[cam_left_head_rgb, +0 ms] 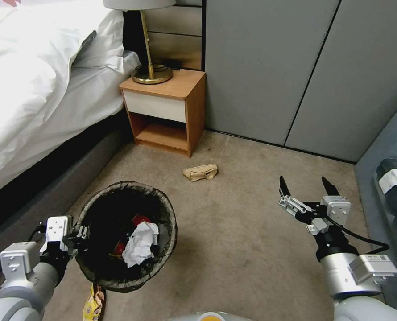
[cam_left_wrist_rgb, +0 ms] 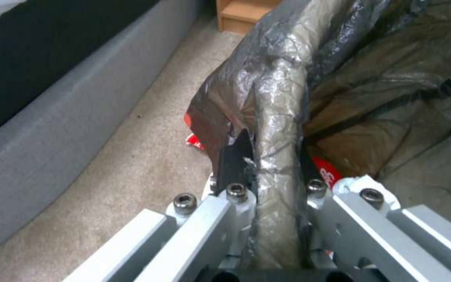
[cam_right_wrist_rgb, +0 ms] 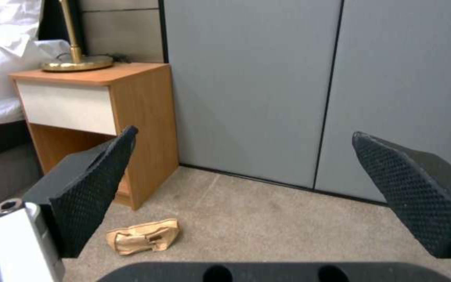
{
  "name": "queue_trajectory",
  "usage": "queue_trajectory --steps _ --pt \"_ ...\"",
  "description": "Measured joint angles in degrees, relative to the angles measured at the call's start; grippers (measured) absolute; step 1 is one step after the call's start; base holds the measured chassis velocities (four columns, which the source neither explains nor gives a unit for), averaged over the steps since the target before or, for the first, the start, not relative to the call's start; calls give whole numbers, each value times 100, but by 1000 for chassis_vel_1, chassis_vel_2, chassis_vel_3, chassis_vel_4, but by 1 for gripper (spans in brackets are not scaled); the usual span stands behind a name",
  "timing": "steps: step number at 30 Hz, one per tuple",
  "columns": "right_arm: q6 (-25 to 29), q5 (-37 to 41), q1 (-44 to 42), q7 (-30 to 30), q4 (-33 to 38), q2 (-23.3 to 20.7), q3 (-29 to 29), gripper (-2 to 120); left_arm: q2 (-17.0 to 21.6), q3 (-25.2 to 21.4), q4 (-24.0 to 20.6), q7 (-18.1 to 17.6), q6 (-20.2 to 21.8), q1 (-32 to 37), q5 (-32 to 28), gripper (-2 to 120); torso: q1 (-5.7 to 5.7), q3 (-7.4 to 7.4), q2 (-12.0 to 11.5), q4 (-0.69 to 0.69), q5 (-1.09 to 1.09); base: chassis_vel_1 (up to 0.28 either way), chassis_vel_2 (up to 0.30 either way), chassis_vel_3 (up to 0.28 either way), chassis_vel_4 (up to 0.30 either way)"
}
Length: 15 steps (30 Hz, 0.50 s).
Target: Pick up the trash bin, then pick up the garbage from the floor and place it into the trash bin.
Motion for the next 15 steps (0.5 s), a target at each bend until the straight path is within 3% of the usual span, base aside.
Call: queue_trajectory --steps 15 --pt "-28 -311 -27 26 -9 218 -176 100 -90 15 0 31 0 -39 -45 1 0 0 0 0 0 0 0 0 0"
